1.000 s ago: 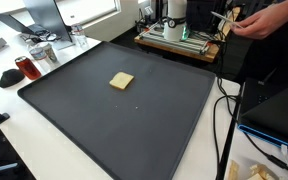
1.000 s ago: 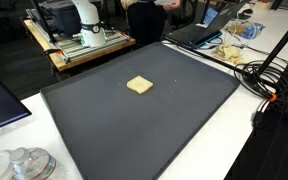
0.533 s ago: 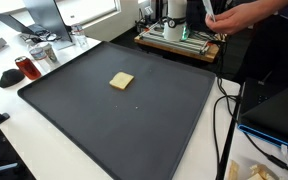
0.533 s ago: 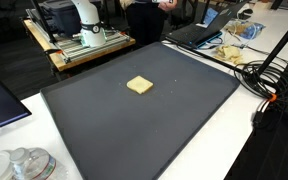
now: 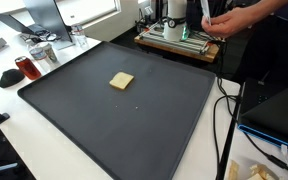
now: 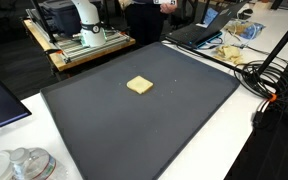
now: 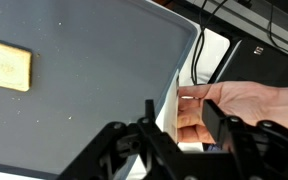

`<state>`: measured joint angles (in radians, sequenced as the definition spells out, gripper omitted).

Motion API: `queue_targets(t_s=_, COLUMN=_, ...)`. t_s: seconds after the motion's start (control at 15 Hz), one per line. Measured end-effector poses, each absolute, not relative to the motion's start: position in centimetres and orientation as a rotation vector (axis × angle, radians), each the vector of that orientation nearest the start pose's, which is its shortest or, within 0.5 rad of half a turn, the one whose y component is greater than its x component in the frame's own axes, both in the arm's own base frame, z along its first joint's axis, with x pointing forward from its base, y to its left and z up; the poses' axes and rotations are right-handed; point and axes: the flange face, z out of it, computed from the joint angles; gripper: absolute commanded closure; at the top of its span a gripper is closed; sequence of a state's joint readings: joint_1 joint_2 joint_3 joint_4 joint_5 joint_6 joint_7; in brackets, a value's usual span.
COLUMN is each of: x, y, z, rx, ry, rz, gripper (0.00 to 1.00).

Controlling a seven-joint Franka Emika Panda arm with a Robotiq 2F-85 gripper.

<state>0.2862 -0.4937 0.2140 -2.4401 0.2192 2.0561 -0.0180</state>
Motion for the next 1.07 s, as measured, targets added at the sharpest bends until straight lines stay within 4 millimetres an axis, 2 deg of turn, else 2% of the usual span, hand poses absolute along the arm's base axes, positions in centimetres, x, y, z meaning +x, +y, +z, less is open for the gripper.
queue_targets(t_s=0.13, x=35.6, y=21.1, z=48.6, rx=-2.955, ry=-0.615, rz=-0.111, gripper=0.91)
queue_targets(t_s=0.33, x=35.7, y=20.8, z=48.8, rx=-2.952, ry=-0.62, rz=-0.099, gripper=0.99)
queue_targets(t_s=0.53, x=35.7, y=20.8, z=49.1, rx=-2.947, ry=-0.628, rz=-0.09, gripper=0.96)
queue_targets(t_s=1.07, x=36.1, y=20.3, z=49.6, rx=-2.938, ry=-0.629, rz=-0.082, gripper=0.99)
